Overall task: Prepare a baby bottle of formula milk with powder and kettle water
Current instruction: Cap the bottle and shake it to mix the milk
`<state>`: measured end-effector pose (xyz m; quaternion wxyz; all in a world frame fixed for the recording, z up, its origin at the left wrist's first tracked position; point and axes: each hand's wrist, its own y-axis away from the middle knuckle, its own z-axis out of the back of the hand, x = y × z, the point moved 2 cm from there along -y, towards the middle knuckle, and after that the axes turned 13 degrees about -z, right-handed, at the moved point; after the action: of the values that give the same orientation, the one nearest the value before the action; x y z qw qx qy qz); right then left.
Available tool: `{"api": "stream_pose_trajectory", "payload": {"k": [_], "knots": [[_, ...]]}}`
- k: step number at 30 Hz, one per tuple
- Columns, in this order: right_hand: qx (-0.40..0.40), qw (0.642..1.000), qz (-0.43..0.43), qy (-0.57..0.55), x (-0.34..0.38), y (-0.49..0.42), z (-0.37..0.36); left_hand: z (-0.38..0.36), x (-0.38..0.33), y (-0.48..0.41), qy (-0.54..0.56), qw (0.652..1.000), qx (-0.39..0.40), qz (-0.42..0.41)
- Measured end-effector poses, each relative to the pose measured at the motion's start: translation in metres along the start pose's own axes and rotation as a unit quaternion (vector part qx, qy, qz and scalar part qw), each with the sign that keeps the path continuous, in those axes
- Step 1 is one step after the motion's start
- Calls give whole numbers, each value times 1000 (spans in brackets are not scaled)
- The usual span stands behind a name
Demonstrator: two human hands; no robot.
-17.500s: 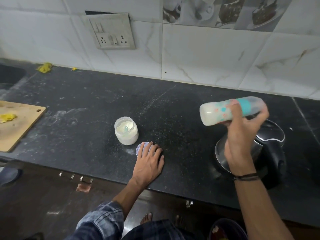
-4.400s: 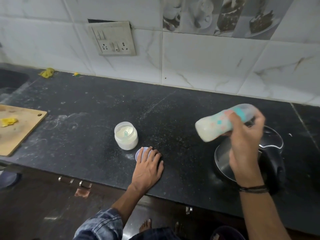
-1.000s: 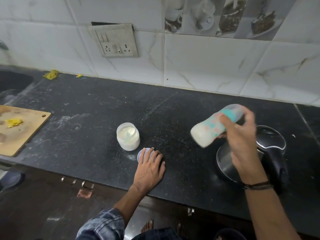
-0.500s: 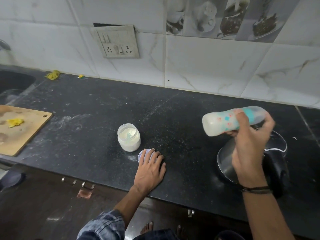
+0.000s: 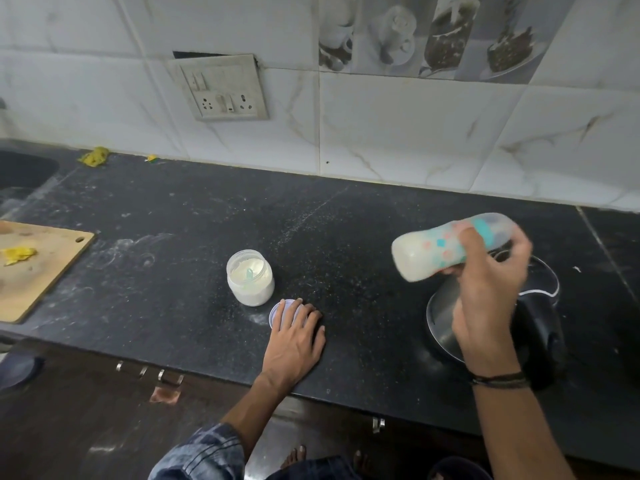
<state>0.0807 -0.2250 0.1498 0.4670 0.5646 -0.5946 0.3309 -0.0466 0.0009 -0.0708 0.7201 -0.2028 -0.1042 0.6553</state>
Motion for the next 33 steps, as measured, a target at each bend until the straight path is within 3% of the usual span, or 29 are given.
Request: {"api": "stream_pose_trajectory", "payload": {"k": [2, 5, 10, 14, 18, 22, 25, 29, 33], "knots": [[0, 1000, 3, -10, 3, 0, -2, 0, 0, 0, -2, 1000, -1, 0], [71, 995, 2, 66, -4, 8, -4, 0, 1, 0, 1, 1000, -6, -6], [-6, 999, 32, -40, 15, 1, 2, 1, -1, 0, -9, 1000, -2, -1], [110, 991, -11, 75, 2, 5, -2, 2, 0, 0, -7, 1000, -12, -10], [17, 1000, -6, -5, 4, -3, 2, 0, 0, 0, -8, 1000, -11, -5], [96, 989, 10, 108, -28, -4, -3, -1, 1, 0, -6, 1000, -6, -8], [97, 976, 35, 189, -49, -10, 0, -1, 0, 0, -7, 1000, -10, -6], [91, 915, 93, 383, -70, -11, -3, 1, 0, 0, -9, 1000, -5, -4], [128, 873, 119, 456, -94, -17, -3, 2, -1, -1, -9, 1000, 2, -2]]}}
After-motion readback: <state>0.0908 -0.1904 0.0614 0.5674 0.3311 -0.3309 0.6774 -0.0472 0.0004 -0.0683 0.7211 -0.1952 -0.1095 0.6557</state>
